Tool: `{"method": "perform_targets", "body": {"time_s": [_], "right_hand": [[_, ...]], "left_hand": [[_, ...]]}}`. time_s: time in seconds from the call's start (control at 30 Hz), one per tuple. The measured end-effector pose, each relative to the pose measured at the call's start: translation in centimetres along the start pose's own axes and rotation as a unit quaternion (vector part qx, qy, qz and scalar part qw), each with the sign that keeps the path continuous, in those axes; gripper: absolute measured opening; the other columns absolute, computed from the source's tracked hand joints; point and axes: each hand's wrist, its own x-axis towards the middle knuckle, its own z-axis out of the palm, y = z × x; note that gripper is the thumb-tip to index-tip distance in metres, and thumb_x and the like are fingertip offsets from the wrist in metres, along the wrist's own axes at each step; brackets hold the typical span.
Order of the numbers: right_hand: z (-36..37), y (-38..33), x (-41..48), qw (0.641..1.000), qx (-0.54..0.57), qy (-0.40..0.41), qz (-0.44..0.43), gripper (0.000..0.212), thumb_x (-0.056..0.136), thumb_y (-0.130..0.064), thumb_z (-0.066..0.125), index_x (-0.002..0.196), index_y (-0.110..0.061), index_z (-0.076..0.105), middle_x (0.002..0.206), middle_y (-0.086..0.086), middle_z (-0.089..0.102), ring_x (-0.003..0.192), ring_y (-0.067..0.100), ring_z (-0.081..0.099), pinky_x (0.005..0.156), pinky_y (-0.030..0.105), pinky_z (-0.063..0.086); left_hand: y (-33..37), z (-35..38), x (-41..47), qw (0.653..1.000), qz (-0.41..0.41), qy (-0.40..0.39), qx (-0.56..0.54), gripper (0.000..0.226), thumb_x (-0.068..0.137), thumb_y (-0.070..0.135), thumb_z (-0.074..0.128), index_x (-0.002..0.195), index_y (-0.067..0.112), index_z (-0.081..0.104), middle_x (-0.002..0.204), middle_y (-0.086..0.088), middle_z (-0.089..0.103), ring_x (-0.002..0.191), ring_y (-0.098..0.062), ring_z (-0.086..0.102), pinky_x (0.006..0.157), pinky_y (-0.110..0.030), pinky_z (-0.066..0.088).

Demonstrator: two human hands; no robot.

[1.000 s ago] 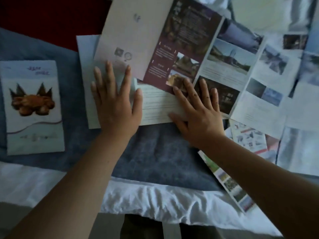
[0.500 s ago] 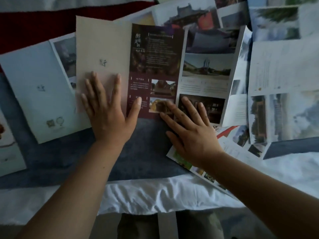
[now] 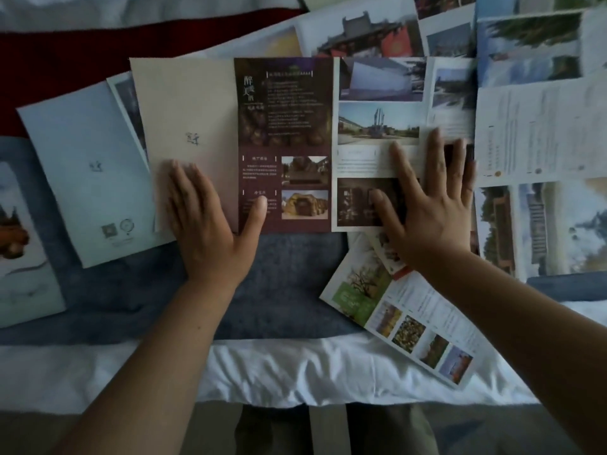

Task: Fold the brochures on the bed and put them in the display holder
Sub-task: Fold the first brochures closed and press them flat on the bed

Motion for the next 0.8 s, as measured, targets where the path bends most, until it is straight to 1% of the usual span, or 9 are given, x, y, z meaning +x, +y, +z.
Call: {"method": "perform_targets", "body": {"time_s": [0.1,0.23,0.33,0.4,0.47,0.53,0.63,0.7,0.8], "right_hand": [[0.2,-0.8,0.2,1.0,0.01,0.004,-0.017,0.071,0.101,-0.072,0.021,0.16,-0.046,-0.008,0.17,0.007,-0.019,0.155,0.037,-0.019,0.126,0.057,-0.001],[0.2,-1.5,0.3,0.999,0.011,0.0,-0.04,0.071,0.101,-0.072,0.022,0.161,-0.046,-0.007,0.17,0.007,-0.019,0.155,0.037,-0.019,0.126,0.057,-0.002],[0.2,-1.7,0.4,0.998,0.001,-0.003,-0.065,0.072,0.101,-0.071,0.024,0.161,-0.045,-0.006,0.17,0.007,-0.019,0.155,0.038,-0.02,0.125,0.059,-0.001],[0.1,-1.8,0.4,0.997,-0.006,-0.002,-0.082,0.073,0.1,-0.071,0.025,0.162,-0.044,-0.005,0.17,0.009,-0.018,0.155,0.039,-0.019,0.125,0.06,0.0],[0.0,-2.0,0.4,0.995,-0.014,0.001,-0.098,0.075,0.1,-0.072,0.026,0.163,-0.042,-0.002,0.17,0.011,-0.018,0.155,0.039,-0.019,0.125,0.059,-0.001],[-0.1,-2.2,0.6,0.992,-0.017,0.005,-0.121,0.075,0.098,-0.073,0.029,0.163,-0.043,0.005,0.171,0.009,-0.017,0.155,0.039,-0.018,0.125,0.059,-0.003],[-0.1,-2.6,1.0,0.988,-0.012,0.007,-0.151,0.073,0.097,-0.076,0.029,0.161,-0.044,0.016,0.172,0.002,-0.011,0.156,0.038,-0.017,0.125,0.06,-0.003],[-0.1,-2.7,1.2,0.988,-0.004,0.008,-0.156,0.071,0.097,-0.076,0.029,0.159,-0.044,0.019,0.172,0.001,-0.008,0.156,0.037,-0.014,0.125,0.06,-0.003],[-0.1,-2.8,1.1,0.987,-0.005,0.008,-0.157,0.068,0.098,-0.074,0.028,0.159,-0.045,0.02,0.172,0.004,-0.008,0.156,0.038,-0.013,0.125,0.06,-0.002]], "left_hand": [[-0.2,-0.3,0.2,0.999,-0.025,0.017,-0.019,0.113,0.088,0.087,0.027,0.164,0.009,-0.004,0.172,-0.017,-0.011,0.16,-0.031,-0.009,0.125,-0.052,-0.003],[-1.5,-1.4,1.6,0.999,-0.049,0.022,-0.007,0.114,0.085,0.09,0.031,0.165,0.017,-0.003,0.172,-0.017,-0.012,0.159,-0.033,-0.009,0.123,-0.058,-0.003],[-2.6,-2.3,2.8,0.997,-0.039,0.033,0.049,0.109,0.086,0.09,0.03,0.165,0.022,-0.001,0.171,-0.019,-0.011,0.158,-0.038,-0.01,0.123,-0.06,-0.002],[-3.8,-2.5,3.4,0.994,-0.021,0.041,0.1,0.105,0.089,0.089,0.025,0.165,0.021,-0.001,0.171,-0.021,-0.01,0.158,-0.039,-0.008,0.124,-0.06,0.002],[-4.8,-2.6,3.8,0.992,-0.015,0.041,0.116,0.103,0.09,0.088,0.02,0.166,0.02,0.0,0.171,-0.021,-0.006,0.159,-0.038,-0.004,0.125,-0.059,0.006],[-5.6,-2.5,3.8,0.994,-0.012,0.04,0.102,0.101,0.092,0.087,0.019,0.166,0.02,0.003,0.172,-0.019,-0.001,0.159,-0.036,0.0,0.126,-0.058,0.007],[-6.0,-2.6,3.7,0.998,-0.016,0.043,0.04,0.099,0.092,0.086,0.02,0.166,0.022,0.006,0.173,-0.013,0.002,0.16,-0.032,0.002,0.126,-0.055,0.004],[-6.0,-2.7,3.8,0.999,-0.019,0.042,0.009,0.1,0.091,0.087,0.019,0.166,0.023,0.006,0.174,-0.011,0.001,0.16,-0.029,-0.001,0.126,-0.053,0.001],[-6.0,-2.6,3.9,0.999,-0.019,0.023,0.014,0.099,0.09,0.087,0.016,0.166,0.026,0.005,0.173,-0.011,-0.004,0.16,-0.029,-0.004,0.126,-0.054,-0.001]]}}
